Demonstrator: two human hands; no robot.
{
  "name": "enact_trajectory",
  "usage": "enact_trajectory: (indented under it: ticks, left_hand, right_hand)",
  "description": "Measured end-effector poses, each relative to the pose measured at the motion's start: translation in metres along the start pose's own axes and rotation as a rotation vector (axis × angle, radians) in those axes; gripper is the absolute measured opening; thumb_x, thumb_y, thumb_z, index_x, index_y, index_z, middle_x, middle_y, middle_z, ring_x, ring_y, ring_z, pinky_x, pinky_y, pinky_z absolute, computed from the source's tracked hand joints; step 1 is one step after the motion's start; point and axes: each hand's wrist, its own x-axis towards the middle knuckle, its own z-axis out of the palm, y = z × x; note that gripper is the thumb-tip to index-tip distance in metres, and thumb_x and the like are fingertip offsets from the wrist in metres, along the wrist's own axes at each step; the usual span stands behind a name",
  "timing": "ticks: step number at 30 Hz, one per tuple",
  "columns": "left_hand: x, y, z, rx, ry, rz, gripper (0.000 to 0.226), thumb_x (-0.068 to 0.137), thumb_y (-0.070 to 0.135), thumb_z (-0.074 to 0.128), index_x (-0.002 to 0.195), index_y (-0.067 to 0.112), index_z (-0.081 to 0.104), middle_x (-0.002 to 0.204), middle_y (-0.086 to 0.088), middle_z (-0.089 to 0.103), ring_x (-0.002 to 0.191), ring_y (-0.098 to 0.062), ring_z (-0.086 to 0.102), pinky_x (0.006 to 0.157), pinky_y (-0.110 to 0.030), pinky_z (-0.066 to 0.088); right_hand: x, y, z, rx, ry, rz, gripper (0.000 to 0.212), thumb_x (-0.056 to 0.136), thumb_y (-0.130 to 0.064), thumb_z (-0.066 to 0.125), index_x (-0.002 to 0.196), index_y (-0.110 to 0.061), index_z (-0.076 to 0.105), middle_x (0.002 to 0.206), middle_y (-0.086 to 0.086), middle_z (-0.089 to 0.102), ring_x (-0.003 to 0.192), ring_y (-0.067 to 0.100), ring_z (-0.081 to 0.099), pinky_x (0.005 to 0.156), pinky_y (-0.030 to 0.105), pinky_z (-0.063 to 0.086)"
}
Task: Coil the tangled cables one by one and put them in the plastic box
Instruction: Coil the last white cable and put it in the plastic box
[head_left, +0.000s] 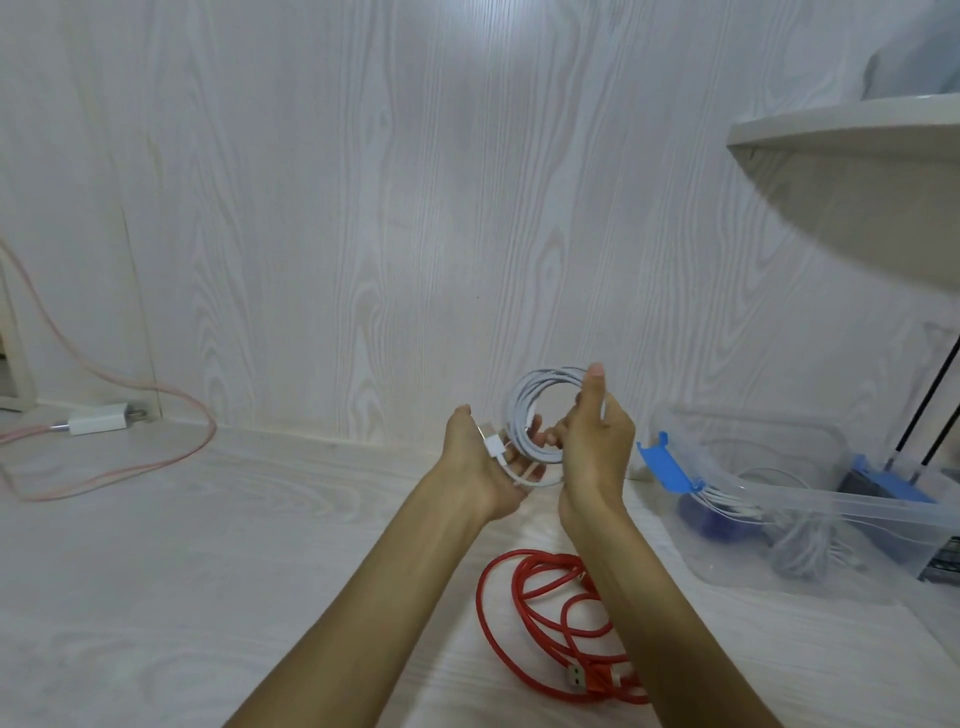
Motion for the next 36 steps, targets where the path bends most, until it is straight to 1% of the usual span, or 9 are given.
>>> enact_trajectory:
  ticks: [3,6,11,14,18,23,29,33,36]
  left_hand:
    - [-0.003,-0.013,0.009,0.062,-0.041,0.041,0.076,0.093,0.065,0.025,0.113,0.001,0.062,0.119,-0.014,0.065,0.115,-0.026,0.059,0.104,-0.039,0.041]
    - [-0.009,-0.019,0.014,0.499,-0.110,0.215,0.087,0.081,0.080,0.020,0.135,0.018,0.048,0.126,-0.001,0.060,0.109,-0.019,0.059,0.100,-0.039,0.041]
    - [-0.012,-0.005,0.006,1.219,-0.276,0.370,0.064,0.083,0.063,0.051,0.128,0.018,0.057,0.124,0.005,0.063,0.090,0.005,0.061,0.071,-0.013,0.052]
    - [-0.010,-0.015,0.011,1.223,-0.284,0.580,0.047,0.099,0.046,0.035,0.126,0.016,0.058,0.122,0.004,0.062,0.097,-0.002,0.061,0.082,-0.019,0.051]
    - [-0.001,-0.028,0.013,1.266,0.021,0.944,0.053,0.103,0.040,0.019,0.109,0.011,0.063,0.105,-0.006,0.068,0.093,-0.013,0.060,0.084,-0.030,0.043]
    - [0.005,-0.017,0.006,0.791,-0.074,0.840,0.047,0.104,0.033,0.023,0.092,0.022,0.067,0.089,0.006,0.071,0.083,0.002,0.065,0.082,-0.011,0.048]
    - [0.009,-0.008,0.002,0.588,-0.004,0.790,0.048,0.104,0.037,0.022,0.087,0.017,0.062,0.048,0.011,0.047,0.051,-0.004,0.052,0.069,-0.021,0.046]
    - [0.006,0.017,-0.007,0.746,0.019,0.911,0.046,0.104,0.033,0.025,0.083,0.012,0.060,0.048,0.010,0.036,0.042,-0.002,0.036,0.056,-0.021,0.045]
    - [-0.001,0.038,-0.019,1.093,-0.019,0.900,0.045,0.104,0.033,0.029,0.076,0.011,0.057,0.054,0.006,0.042,0.049,-0.007,0.038,0.057,-0.026,0.037]
  right_hand:
    - [0.007,-0.002,-0.008,0.077,0.116,0.029,0.045,0.096,-0.048,0.041,0.062,-0.019,0.044,0.038,-0.009,0.041,0.036,0.004,0.043,0.041,0.016,0.040]
    - [0.017,-0.011,-0.016,0.187,0.188,0.073,0.040,0.098,-0.045,0.039,0.069,-0.019,0.045,0.031,-0.013,0.036,0.034,0.001,0.042,0.039,0.012,0.038]
    - [0.031,-0.027,-0.031,0.350,0.298,0.071,0.042,0.099,-0.043,0.037,0.066,-0.018,0.040,0.029,-0.014,0.037,0.034,0.002,0.042,0.064,0.025,0.043]
    - [0.026,-0.024,-0.027,0.381,0.266,0.096,0.043,0.099,-0.044,0.037,0.066,-0.017,0.040,0.034,-0.012,0.039,0.038,0.004,0.045,0.066,0.026,0.044]
    - [0.015,-0.019,-0.013,0.437,0.163,0.120,0.044,0.100,-0.043,0.036,0.064,-0.017,0.036,0.036,-0.012,0.035,0.036,0.002,0.042,0.065,0.026,0.043]
    - [-0.004,-0.011,0.003,0.334,0.120,0.118,0.048,0.099,-0.046,0.033,0.063,-0.017,0.041,0.051,-0.009,0.046,0.052,0.007,0.047,0.063,0.023,0.039]
    - [-0.024,0.005,0.014,0.140,0.029,0.145,0.047,0.098,-0.052,0.026,0.075,-0.017,0.048,0.076,-0.008,0.053,0.069,-0.003,0.048,0.060,0.017,0.033]
    - [-0.014,0.010,0.009,-0.141,-0.109,0.006,0.027,0.101,-0.038,0.031,0.097,-0.017,0.047,0.101,0.002,0.053,0.082,0.008,0.050,0.066,0.016,0.036]
    - [0.005,-0.010,-0.013,-0.402,-0.303,-0.435,0.037,0.099,-0.026,0.043,0.134,-0.018,0.034,0.132,-0.002,0.036,0.114,0.011,0.043,0.089,0.014,0.033]
